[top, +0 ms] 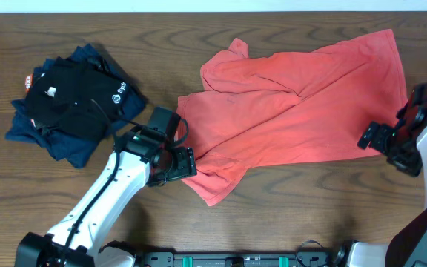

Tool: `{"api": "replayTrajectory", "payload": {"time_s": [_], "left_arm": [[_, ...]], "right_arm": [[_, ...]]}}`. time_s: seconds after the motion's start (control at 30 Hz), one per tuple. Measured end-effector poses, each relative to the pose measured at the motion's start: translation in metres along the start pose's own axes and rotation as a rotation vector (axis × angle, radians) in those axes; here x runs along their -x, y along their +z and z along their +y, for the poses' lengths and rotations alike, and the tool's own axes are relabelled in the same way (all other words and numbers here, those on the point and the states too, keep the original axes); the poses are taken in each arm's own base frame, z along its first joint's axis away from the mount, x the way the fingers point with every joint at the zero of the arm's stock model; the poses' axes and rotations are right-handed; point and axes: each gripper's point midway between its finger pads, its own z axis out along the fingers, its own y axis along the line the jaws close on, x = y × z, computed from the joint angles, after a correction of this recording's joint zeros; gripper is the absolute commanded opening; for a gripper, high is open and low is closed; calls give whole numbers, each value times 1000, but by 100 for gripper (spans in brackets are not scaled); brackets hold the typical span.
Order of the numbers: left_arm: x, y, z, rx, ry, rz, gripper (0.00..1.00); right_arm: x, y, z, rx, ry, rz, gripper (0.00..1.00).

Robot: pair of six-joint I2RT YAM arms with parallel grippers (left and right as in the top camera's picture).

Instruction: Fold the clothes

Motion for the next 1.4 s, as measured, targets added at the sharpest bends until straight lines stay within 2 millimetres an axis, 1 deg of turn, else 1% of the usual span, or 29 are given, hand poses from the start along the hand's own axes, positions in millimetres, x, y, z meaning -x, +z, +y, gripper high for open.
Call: {"api": "replayTrajectory", "payload": {"time_s": [0.1,0.17,0.27,0.37,0.43,0.47,0.5,0.57,0.63,0.67,0.7,0.8,0.9,1.0,1.1,1.2,1.27,1.4], "left_arm": [[-3,9,1,-1,-2,26,79],[-1,16,-6,-36,-1,37,79],[1,26,-14,-71,-10,61,79],[1,38,-15,-74,-47,94,77],[0,47,-15,-69,-81,122,73],[-1,50,-14,-67,-98,132,69],[-1,53,-15,-68,-111,143,67],[-4,56,-15,-66,-138,163,54],[-5,57,-15,-69,-157,171,28],[-5,57,-16,-71,-162,173,20],[-6,57,-16,-73,-164,175,7],[-8,56,-16,-73,-170,186,6],[-17,55,-11,-48,-185,223,6],[-22,51,-5,-35,-202,244,6],[-16,41,0,-50,-215,222,6],[-5,28,3,-84,-217,166,6],[0,19,6,-102,-214,133,6],[4,9,10,-114,-213,100,6]], "right_arm": [[-7,13,-3,-13,35,10,99],[-12,21,-5,-19,56,22,99],[-17,25,-6,-25,74,33,99],[-16,25,-6,-24,82,28,99],[-16,25,-6,-25,84,28,99],[-16,25,-6,-25,84,28,99],[-16,25,-6,-25,84,28,99],[-16,25,-6,-27,85,28,99],[-16,25,-6,-28,85,28,99],[-16,25,-7,-28,85,27,99],[-16,25,-7,-28,85,27,99],[-16,25,-7,-29,85,27,99],[-15,25,-8,-37,87,26,99],[-17,25,-10,-42,104,32,99],[-13,26,-14,-41,153,18,99],[1,31,-23,-28,222,-39,99],[11,37,-30,-19,265,-81,99],[22,50,-41,1,326,-151,98]]}}
